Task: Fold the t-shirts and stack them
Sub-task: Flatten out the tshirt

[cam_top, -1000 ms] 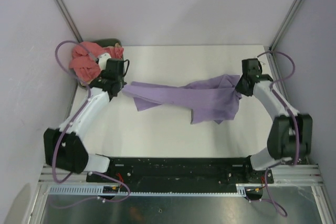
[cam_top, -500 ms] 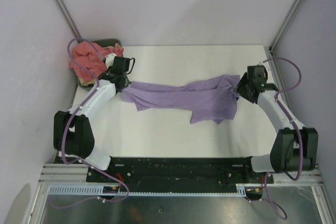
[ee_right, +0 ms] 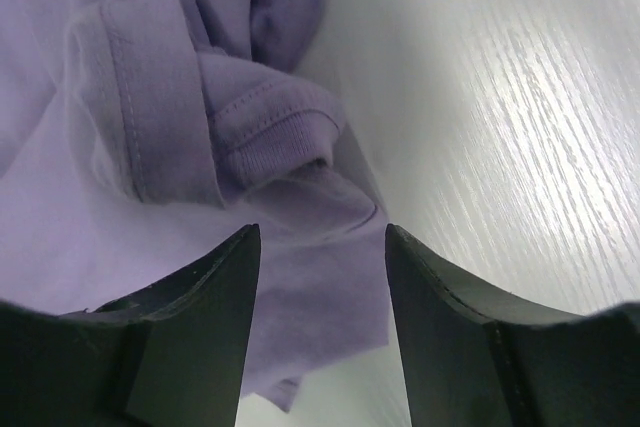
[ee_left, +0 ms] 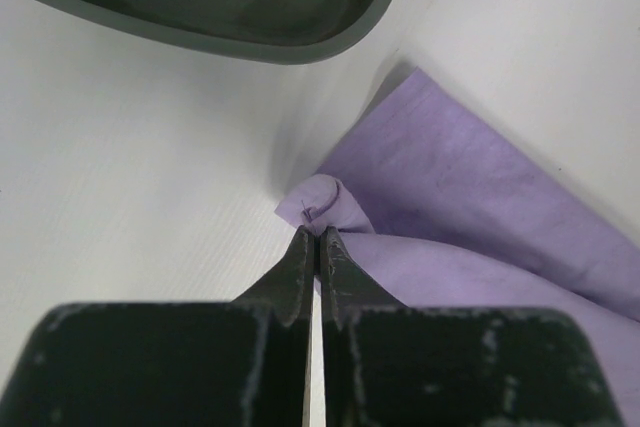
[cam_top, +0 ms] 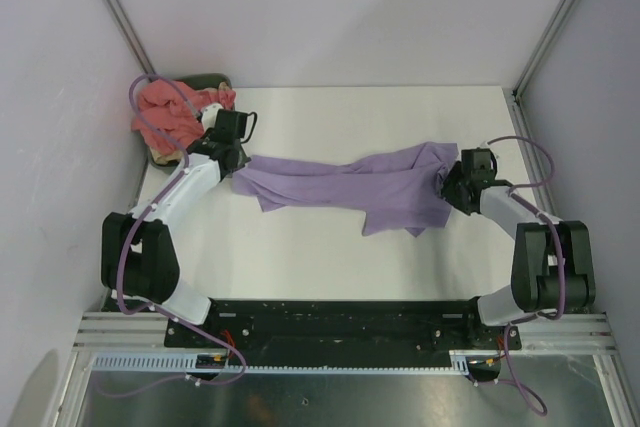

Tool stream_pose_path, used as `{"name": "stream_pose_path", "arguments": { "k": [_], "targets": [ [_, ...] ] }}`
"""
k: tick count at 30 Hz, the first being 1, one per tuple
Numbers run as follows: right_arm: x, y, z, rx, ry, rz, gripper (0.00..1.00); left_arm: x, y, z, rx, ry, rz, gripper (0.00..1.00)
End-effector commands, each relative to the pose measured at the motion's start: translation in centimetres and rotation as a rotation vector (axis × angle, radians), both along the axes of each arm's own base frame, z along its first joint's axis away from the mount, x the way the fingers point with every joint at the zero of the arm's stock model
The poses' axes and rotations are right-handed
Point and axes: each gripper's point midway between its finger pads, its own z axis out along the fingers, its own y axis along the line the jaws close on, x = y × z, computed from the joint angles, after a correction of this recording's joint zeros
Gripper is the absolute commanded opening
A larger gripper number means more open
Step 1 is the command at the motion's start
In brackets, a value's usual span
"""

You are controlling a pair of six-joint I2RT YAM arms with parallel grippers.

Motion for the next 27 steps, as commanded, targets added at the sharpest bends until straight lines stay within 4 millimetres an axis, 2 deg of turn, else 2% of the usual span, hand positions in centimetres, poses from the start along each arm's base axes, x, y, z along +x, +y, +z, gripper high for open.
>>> {"name": "stream_pose_path", "arguments": {
  "k": [1,11,14,20,27],
  "targets": [
    [2.1,-0.2,-0.1,0.008,-0.069,-0.024,0.57,0.3,0.3,1.7,-0.013,-0.064,0.016,0.0],
    [2.3,-1.0,-2.1,-0.016,-0.027,-0.04,0.53,0.4,0.2,1.4,-0.011,-0.057,0.012,0.0],
    [2.2,-0.6,-2.2,0.003,-0.024,-0.036,0.47,0.5,0.1,1.3,-0.014,-0.057,0.011,0.0],
    [1.6,-0.1,-0.3,0.024,-0.033,-0.035,0.18,0.7,-0.1,1.7,-0.025,-0.066,0.004,0.0],
    [0.5,0.3,4.0,0.044,-0.071,-0.019,0.06,0.4,-0.2,3.2,-0.041,-0.102,-0.005,0.0]
  ]
}}
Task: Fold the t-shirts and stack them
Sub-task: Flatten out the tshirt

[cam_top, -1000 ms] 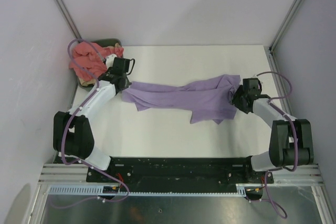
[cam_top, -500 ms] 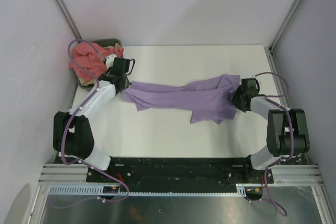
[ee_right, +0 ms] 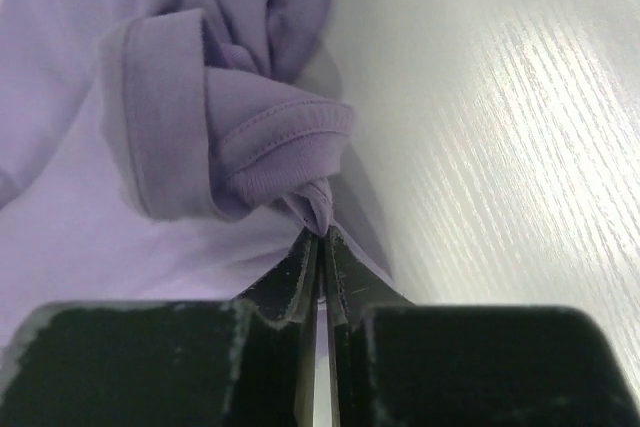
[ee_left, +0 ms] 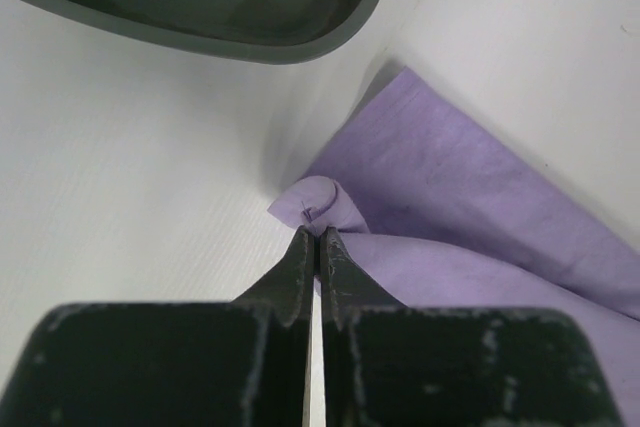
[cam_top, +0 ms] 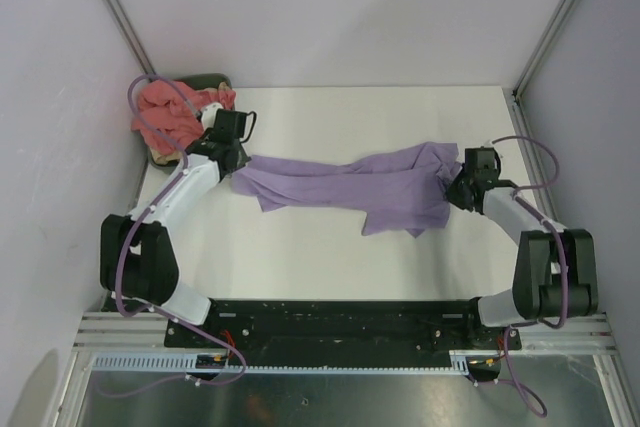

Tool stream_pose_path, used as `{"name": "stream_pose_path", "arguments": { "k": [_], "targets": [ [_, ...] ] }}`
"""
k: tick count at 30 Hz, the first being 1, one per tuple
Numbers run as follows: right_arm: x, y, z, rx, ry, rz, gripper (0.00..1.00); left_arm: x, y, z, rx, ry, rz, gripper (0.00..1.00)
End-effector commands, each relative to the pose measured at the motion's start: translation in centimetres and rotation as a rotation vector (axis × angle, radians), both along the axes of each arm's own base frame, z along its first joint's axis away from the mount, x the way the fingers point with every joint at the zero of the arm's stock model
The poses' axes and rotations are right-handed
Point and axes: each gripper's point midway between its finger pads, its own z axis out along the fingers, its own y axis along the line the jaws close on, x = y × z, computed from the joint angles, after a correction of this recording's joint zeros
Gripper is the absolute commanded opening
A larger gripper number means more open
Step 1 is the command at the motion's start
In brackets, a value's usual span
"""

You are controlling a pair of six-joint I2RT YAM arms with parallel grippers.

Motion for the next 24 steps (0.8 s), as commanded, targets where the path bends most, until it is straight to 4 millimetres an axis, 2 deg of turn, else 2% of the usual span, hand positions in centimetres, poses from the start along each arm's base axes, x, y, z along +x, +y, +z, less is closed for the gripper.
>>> {"name": "stream_pose_path", "arguments": {
  "k": [1,8,15,20,24],
  "targets": [
    [0.1,0.3,4.6,0.017,-0.069,0.005,0.05,0.3,0.1,3.4,-0.03,-0.104,0.005,0.0],
    [-0.2,0.9,11.1,0.048,-0.162,0.028,0.0,-0.8,0.2,6.9,-0.052,-0.196,-0.007,0.0],
    [-0.9,1.2,20.3,0.099,-0.334,0.022,0.0,-3.1,0.4,12.9,-0.091,-0.357,-0.038,0.0],
    [-3.2,1.1,25.9,0.127,-0.446,-0.006,0.0,-6.0,0.5,16.6,-0.126,-0.472,-0.08,0.0],
    [-6.6,0.9,30.1,0.14,-0.527,-0.022,0.0,-8.8,0.3,19.8,-0.169,-0.58,-0.132,0.0]
  ]
}}
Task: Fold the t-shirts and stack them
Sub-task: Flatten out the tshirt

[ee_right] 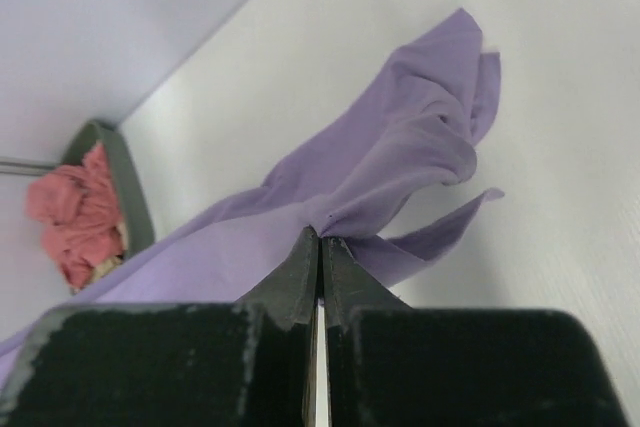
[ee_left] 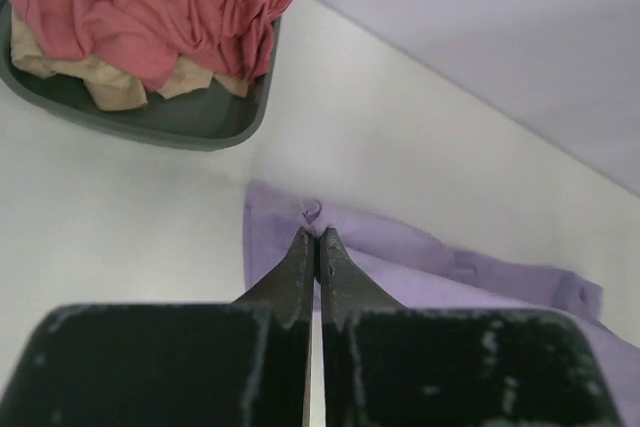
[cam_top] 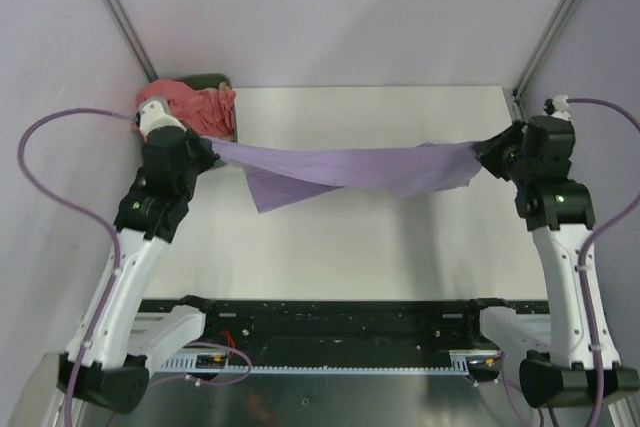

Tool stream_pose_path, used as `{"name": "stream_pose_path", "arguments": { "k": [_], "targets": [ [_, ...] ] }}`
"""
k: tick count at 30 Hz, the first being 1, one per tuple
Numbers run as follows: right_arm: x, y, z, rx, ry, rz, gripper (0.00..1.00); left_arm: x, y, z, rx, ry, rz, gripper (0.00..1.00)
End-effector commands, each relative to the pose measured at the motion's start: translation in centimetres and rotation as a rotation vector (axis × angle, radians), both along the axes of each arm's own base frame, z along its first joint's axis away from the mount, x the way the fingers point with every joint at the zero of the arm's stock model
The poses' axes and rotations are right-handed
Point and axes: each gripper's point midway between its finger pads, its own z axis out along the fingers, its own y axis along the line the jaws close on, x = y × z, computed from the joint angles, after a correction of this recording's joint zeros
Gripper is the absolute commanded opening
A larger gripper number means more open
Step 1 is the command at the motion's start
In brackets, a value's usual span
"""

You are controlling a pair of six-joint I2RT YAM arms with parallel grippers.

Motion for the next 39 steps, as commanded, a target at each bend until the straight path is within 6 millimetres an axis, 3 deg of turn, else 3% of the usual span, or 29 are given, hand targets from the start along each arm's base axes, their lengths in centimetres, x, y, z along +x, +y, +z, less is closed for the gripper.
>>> {"name": "stream_pose_path", "arguments": {
  "k": [1,6,10,13,17,20,22,24,27,30,32,34,36,39],
  "targets": [
    [-4.1,-0.5,5.6,0.03,-0.104,-0.038,0.0,-3.0,-0.1,4.3,-0.02,-0.148,-0.064,0.0],
    [-5.8,-1.7,10.8,-0.003,-0.21,-0.098,0.0,-4.3,-0.3,8.6,-0.058,-0.255,-0.087,0.0],
    [-2.4,-2.1,13.5,-0.011,-0.273,-0.113,0.0,-1.6,-0.4,10.6,-0.052,-0.26,-0.056,0.0],
    [1.9,-1.9,14.4,-0.007,-0.33,-0.107,0.0,2.4,-0.9,11.8,-0.041,-0.259,-0.037,0.0],
    [8.7,-2.4,15.2,-0.016,-0.389,-0.116,0.0,9.7,-2.6,13.4,-0.024,-0.268,-0.046,0.0],
    [13.7,-3.0,17.0,-0.011,-0.444,-0.117,0.0,14.6,-3.8,16.3,-0.016,-0.324,-0.071,0.0],
    [15.9,-3.4,19.8,-0.003,-0.496,-0.114,0.0,17.0,-4.5,19.1,-0.015,-0.387,-0.094,0.0],
    [17.0,-3.8,23.5,-0.008,-0.567,-0.119,0.0,18.0,-4.6,22.5,-0.012,-0.469,-0.103,0.0],
    [15.9,-4.4,28.6,-0.012,-0.672,-0.131,0.0,17.6,-4.1,27.6,-0.007,-0.597,-0.104,0.0],
    [13.7,-4.8,31.0,-0.009,-0.729,-0.145,0.0,15.6,-2.9,30.7,-0.007,-0.679,-0.092,0.0],
    [12.6,-4.9,30.6,-0.009,-0.718,-0.152,0.0,14.4,-2.3,31.1,0.0,-0.688,-0.086,0.0],
    [11.9,-5.0,28.8,-0.005,-0.669,-0.157,0.0,13.9,-1.9,29.9,0.018,-0.656,-0.08,0.0],
    [11.5,-5.0,25.5,0.009,-0.586,-0.16,0.0,13.3,-1.7,27.4,0.03,-0.592,-0.079,0.0],
    [10.5,-4.5,19.1,0.04,-0.449,-0.143,0.0,12.7,-1.5,20.4,0.022,-0.436,-0.076,0.0]
  ]
}}
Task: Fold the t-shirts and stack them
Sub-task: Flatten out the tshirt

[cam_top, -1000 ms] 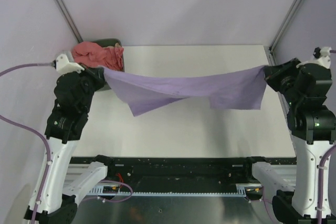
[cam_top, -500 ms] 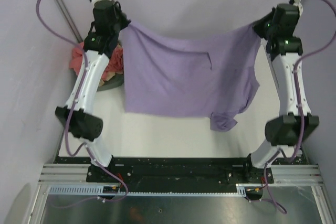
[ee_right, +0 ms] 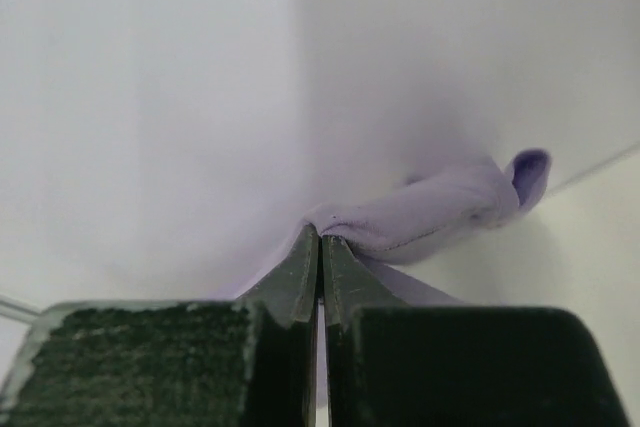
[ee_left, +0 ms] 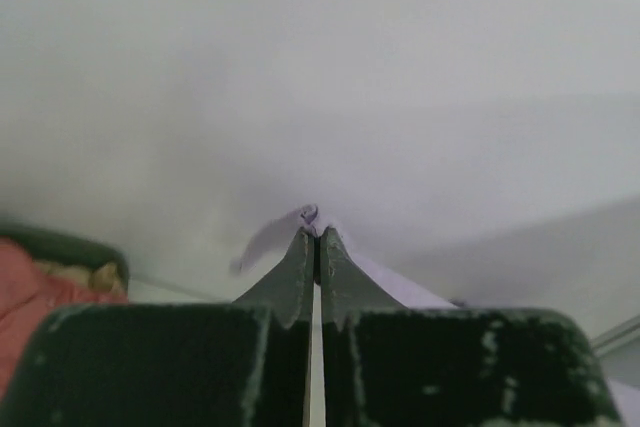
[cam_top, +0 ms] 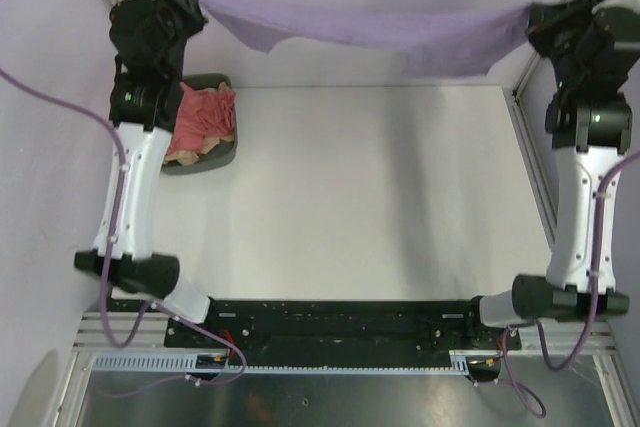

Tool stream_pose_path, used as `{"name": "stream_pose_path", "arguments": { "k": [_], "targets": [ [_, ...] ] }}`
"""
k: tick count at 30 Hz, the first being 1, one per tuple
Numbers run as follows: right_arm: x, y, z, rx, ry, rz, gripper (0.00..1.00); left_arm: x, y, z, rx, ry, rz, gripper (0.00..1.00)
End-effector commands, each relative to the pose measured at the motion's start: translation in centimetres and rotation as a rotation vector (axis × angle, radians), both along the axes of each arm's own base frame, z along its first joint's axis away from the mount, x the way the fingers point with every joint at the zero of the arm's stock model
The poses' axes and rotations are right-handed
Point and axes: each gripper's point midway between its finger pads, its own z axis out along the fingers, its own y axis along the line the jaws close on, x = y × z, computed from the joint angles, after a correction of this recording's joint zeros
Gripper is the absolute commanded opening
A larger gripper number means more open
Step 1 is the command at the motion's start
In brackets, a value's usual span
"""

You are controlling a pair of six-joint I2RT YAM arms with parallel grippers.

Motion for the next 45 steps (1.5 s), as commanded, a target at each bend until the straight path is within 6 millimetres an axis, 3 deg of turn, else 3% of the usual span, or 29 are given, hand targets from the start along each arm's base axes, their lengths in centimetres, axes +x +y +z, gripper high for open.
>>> {"name": "stream_pose_path", "arguments": {
  "k": [1,6,9,12,15,18,21,24,29,37,45],
  "targets": [
    [-0.2,0.6,-9.6,0.063,0.203,0.036,0.0,-1.7,0.8,-8.1,0.023,0.169,0.02,0.0],
    [-3.1,2.5,-27.7,0.144,0.607,0.12,0.0,-4.9,1.1,-25.2,-0.032,0.514,0.032,0.0],
    [-5.7,3.3,-36.6,0.154,0.818,0.156,0.0,-7.6,1.0,-34.5,-0.07,0.711,0.037,0.0],
    [-7.7,2.8,-43.2,0.143,0.976,0.151,0.01,-9.9,0.9,-41.8,-0.096,0.883,0.042,0.0],
    [-9.2,2.3,-47.5,0.118,1.104,0.156,0.1,-11.6,0.5,-46.4,-0.119,1.008,0.031,0.0],
    [-10.5,2.0,-49.3,0.102,1.176,0.156,0.31,-12.5,0.0,-48.2,-0.128,1.063,0.008,0.0],
    [-11.5,1.8,-48.9,0.091,1.177,0.143,0.52,-12.9,0.1,-48.3,-0.108,1.076,0.003,0.0],
    [-12.9,1.7,-48.1,0.091,1.169,0.122,0.61,-12.7,0.3,-47.6,-0.08,1.072,-0.004,0.0],
    [-16.5,2.6,-48.1,0.133,1.208,0.089,0.63,-12.7,0.0,-46.7,-0.061,1.064,-0.035,0.0],
    [-23.7,6.2,-51.2,0.173,1.37,0.056,0.59,-12.4,0.1,-45.6,-0.04,1.043,-0.043,0.0],
    [-25.7,5.3,-53.0,0.117,1.444,-0.044,0.58,-12.6,-0.1,-45.8,-0.046,1.049,-0.053,0.0]
  ]
}}
